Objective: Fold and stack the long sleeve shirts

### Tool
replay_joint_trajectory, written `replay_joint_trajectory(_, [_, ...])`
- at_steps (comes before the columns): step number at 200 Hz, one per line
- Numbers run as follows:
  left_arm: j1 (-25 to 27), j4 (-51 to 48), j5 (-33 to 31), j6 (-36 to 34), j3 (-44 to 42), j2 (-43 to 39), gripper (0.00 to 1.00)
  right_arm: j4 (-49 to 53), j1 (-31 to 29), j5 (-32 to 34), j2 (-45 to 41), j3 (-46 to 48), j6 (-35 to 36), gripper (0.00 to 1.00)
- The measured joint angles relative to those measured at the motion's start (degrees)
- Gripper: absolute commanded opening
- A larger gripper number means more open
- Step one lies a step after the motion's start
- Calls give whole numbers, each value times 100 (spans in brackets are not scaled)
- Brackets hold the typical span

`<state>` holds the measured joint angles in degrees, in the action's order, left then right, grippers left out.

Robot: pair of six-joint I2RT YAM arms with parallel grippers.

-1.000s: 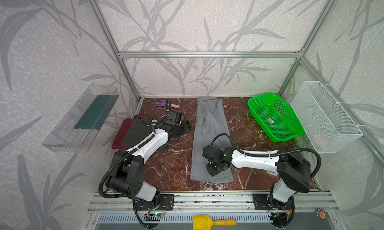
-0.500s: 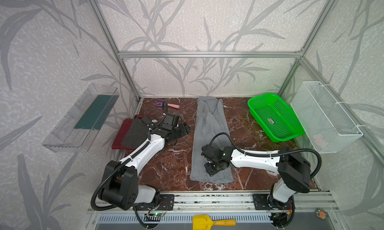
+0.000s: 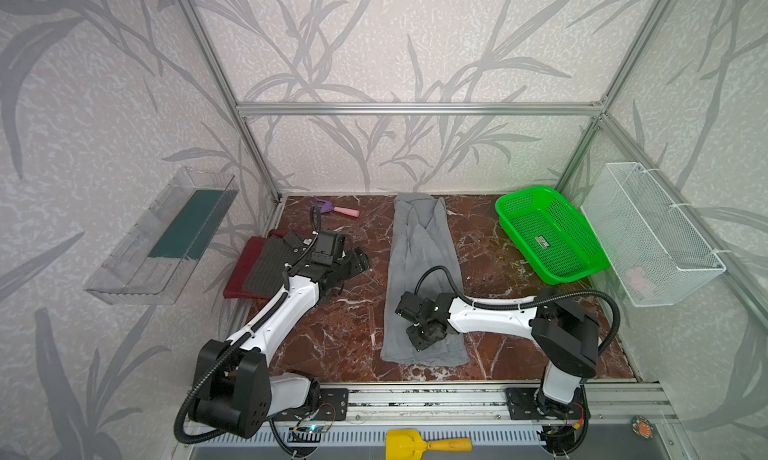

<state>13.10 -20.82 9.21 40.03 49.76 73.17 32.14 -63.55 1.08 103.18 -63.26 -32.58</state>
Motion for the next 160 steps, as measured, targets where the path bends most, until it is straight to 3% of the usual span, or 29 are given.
replay_joint_trajectory(46, [-37,-15,50,2,-87,-46,84,168,-31,0,-328,-33,-28,5])
replay_joint_trajectory(93, [-52,-20,90,2,-87,-48,84,157,-79,-146,-713,-258,-52,2])
replay_joint_trajectory(132, [-52,-20,120,4,-87,-48,84,116,-125,-258,-474,-352,-81,15])
replay_joint_trajectory(160, [-52,-17,142,4,-85,-44,85,79,-129,-380,-195,-293,-120,35])
